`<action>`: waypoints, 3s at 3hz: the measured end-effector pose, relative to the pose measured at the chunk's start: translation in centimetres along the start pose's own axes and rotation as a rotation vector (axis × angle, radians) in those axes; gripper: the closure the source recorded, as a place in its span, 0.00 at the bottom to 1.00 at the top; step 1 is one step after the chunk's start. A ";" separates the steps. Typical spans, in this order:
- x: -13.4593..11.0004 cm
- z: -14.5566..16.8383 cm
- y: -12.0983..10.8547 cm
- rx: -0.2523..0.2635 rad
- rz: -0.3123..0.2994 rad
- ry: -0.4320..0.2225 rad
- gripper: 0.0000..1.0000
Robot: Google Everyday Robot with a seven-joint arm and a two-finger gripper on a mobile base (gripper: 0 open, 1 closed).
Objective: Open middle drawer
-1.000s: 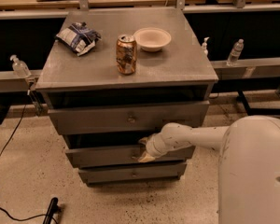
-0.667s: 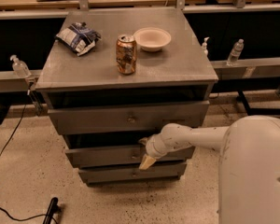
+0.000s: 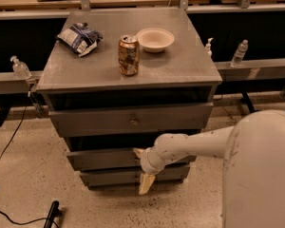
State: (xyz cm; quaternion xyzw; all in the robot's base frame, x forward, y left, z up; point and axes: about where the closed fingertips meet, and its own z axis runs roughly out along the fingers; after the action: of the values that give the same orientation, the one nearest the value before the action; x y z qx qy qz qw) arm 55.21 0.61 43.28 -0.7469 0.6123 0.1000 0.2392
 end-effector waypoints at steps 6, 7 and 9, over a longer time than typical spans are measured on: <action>7.9 -2.7 -4.5 0.119 0.014 0.140 0.27; 8.9 -1.4 -5.7 0.094 0.016 0.147 0.28; 6.6 -0.9 -4.9 0.044 -0.011 0.139 0.29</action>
Offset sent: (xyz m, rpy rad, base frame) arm -0.0268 -0.0019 0.0191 -0.0909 -0.0472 0.0089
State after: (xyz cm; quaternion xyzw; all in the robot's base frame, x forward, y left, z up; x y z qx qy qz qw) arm 61.27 -4.92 42.30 -0.7498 0.6255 0.0333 0.2132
